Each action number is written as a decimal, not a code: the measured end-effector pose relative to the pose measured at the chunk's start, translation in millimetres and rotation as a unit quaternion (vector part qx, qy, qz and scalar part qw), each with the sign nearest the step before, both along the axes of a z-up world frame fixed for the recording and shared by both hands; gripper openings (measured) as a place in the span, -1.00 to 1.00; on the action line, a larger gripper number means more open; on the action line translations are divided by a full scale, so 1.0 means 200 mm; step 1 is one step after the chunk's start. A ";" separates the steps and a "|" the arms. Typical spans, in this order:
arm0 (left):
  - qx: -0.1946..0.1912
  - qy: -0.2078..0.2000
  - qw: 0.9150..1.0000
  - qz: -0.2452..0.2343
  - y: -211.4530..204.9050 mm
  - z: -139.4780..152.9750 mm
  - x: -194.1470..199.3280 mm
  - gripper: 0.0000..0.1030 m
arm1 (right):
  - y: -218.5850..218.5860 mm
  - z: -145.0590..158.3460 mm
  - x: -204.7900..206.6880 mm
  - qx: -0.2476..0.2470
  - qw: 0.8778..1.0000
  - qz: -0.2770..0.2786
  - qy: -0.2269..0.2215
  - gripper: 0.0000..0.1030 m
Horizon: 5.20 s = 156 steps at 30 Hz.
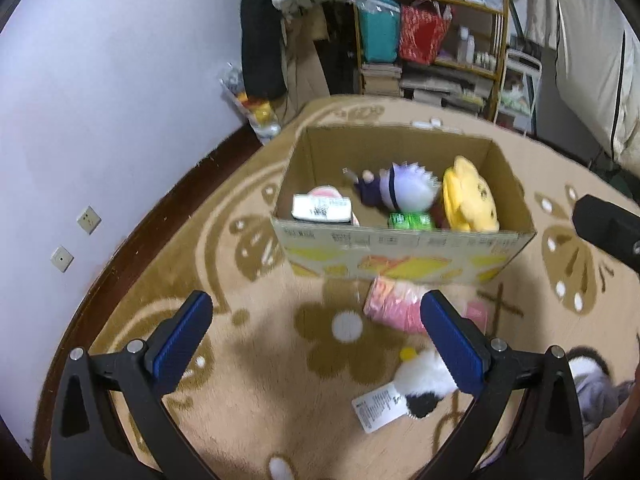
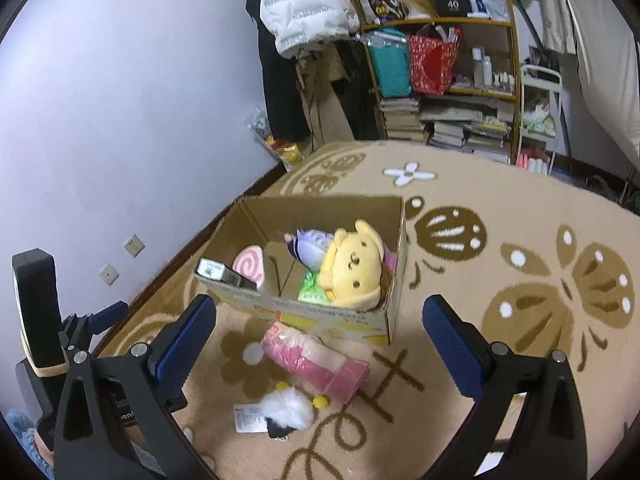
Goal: Organize soft objects
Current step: 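Move both tools back toward the white fluffy plush and pink roll, then grasp the white pompom plush with left tool while right tool grasps pink roll, then carry both items over the box and open both tools to release them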
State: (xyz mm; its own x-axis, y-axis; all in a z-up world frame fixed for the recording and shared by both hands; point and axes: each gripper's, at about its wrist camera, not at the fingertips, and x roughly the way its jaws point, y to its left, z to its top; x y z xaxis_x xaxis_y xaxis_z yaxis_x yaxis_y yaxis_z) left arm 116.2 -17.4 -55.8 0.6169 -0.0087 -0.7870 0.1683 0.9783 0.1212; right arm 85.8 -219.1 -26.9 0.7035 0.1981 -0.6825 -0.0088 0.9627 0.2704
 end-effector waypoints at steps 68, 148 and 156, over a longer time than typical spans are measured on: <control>0.038 0.252 0.965 -0.058 -0.24 -0.75 0.11 0.34 | 0.19 -0.82 0.32 -0.016 0.976 0.061 0.207 0.90; -0.015 0.015 1.000 0.006 0.06 -0.04 -0.04 -0.86 | 0.15 -0.32 -0.02 -0.006 0.997 0.043 0.071 -0.86; 0.005 -0.025 1.000 -0.005 0.04 0.09 -0.06 -0.88 | 0.14 -0.13 -0.10 -0.007 0.998 0.045 0.034 -0.88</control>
